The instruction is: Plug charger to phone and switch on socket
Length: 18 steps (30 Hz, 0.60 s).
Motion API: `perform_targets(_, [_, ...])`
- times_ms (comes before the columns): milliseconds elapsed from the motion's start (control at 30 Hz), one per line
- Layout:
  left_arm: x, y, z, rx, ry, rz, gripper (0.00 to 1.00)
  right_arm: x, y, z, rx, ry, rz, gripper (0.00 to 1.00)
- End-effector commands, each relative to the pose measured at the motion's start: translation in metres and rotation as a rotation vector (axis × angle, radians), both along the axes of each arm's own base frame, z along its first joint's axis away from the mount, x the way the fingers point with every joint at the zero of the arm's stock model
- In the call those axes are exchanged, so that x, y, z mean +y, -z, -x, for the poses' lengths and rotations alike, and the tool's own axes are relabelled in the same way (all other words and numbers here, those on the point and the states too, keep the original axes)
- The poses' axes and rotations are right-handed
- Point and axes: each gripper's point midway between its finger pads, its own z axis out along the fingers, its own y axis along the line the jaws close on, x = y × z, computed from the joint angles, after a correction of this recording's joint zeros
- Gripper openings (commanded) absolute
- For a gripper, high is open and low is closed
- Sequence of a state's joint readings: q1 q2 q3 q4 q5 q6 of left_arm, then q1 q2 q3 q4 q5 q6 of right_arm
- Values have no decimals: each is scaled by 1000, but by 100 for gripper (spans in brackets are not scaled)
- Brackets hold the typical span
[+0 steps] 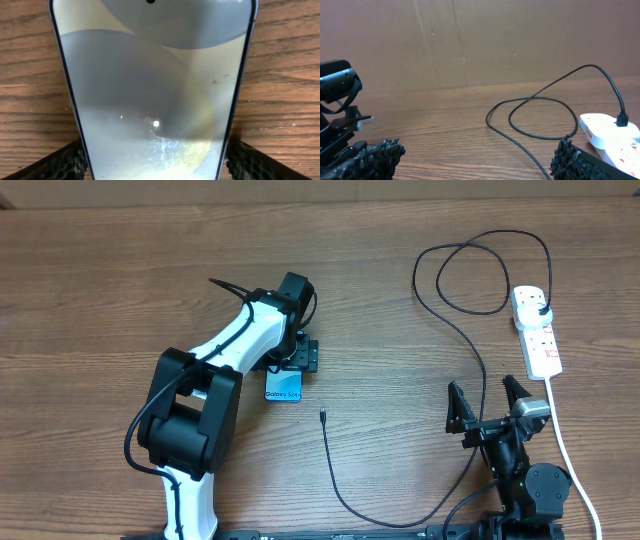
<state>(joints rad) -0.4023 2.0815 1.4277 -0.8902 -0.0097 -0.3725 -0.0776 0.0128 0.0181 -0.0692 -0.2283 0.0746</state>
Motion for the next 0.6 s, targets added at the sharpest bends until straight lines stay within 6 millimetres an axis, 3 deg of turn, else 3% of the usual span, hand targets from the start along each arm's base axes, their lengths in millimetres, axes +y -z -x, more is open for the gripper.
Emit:
perform_targets(0, [-3, 37, 31, 142, -32, 22, 95, 0, 2, 0, -3, 3, 1, 100])
perform_targets(200, [-3, 37, 31, 139, -38, 22, 91, 0, 2, 0, -3, 2, 1, 100])
perform_targets(567, [0, 37, 30, 132, -68, 4, 96, 0, 2, 0, -3, 2, 1, 100])
